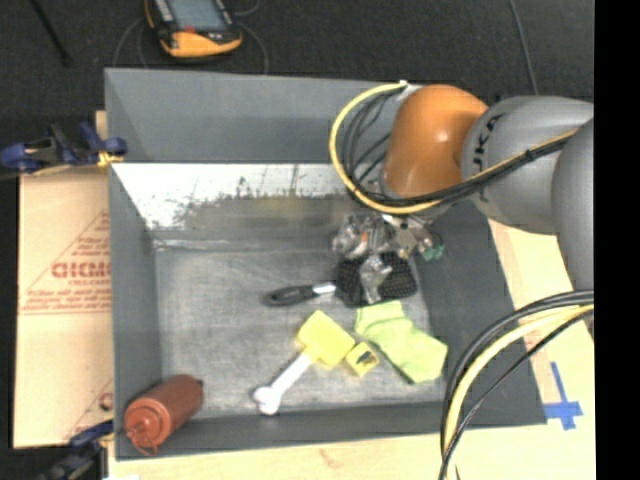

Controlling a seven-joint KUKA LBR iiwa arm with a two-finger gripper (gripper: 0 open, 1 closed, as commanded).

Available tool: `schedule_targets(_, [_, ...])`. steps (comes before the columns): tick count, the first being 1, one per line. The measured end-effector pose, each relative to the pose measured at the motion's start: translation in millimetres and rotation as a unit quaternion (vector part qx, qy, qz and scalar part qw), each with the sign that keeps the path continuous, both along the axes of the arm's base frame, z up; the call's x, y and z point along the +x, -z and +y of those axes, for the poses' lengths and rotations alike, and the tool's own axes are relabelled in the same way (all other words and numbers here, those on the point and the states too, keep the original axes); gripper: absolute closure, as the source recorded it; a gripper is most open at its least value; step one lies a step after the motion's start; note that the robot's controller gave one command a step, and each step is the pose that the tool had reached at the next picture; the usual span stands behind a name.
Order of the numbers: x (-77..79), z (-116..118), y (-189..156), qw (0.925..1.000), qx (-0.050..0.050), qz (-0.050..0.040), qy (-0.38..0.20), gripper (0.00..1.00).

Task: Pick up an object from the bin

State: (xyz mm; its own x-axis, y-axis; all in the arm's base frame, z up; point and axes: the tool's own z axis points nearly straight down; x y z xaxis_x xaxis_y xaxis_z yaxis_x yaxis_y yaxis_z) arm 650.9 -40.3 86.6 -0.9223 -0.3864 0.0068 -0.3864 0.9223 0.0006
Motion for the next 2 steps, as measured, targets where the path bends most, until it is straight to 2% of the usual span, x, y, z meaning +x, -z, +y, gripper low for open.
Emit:
schedule_targets(1, [0.0, 0, 0, 1.0, 0.0, 0.0, 0.0, 1.0])
schedule_targets(2, [-4.9, -4, -125, 0.9998, 0.001, -0.0052, 0.022, 1.0])
